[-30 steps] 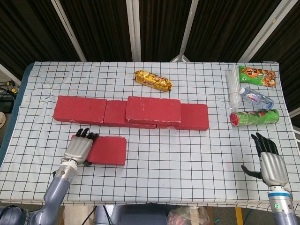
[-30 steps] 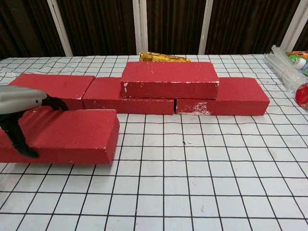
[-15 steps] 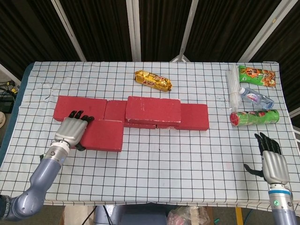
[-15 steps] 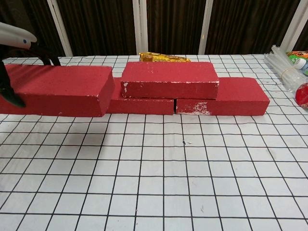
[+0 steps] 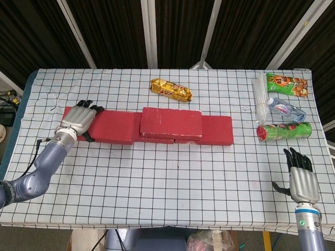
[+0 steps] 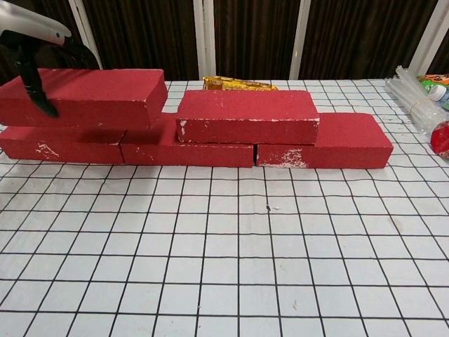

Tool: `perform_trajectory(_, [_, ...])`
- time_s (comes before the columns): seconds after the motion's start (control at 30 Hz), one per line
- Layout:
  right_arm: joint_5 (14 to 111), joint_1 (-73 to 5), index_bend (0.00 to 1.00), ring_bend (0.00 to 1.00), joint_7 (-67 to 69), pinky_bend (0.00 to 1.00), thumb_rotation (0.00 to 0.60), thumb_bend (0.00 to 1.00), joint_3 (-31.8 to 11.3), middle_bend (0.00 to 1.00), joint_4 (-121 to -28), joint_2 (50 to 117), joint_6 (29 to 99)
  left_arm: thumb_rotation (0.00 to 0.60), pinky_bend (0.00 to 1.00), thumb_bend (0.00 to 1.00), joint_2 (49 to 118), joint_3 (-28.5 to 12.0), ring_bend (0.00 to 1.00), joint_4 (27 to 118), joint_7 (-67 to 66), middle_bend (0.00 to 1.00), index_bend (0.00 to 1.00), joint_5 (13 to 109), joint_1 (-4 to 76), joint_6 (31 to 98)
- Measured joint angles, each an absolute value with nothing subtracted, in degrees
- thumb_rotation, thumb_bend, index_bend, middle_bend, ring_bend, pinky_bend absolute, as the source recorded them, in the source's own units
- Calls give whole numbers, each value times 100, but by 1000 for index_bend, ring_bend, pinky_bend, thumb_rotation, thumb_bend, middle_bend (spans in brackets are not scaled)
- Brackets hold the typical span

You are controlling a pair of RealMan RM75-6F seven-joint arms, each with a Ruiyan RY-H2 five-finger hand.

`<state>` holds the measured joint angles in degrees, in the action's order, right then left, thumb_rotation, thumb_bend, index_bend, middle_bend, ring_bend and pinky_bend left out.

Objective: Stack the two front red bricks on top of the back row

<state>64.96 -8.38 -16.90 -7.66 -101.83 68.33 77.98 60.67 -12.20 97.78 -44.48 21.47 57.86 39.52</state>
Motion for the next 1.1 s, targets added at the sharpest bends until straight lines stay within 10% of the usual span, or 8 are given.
perform_trajectory(1.1, [6163,-869,0,0,-2061,0,600,216,-879,0,-10008,7067,8007,600,0,6,6697,2,0,8209,-3652,208,263,2139,6711,3746])
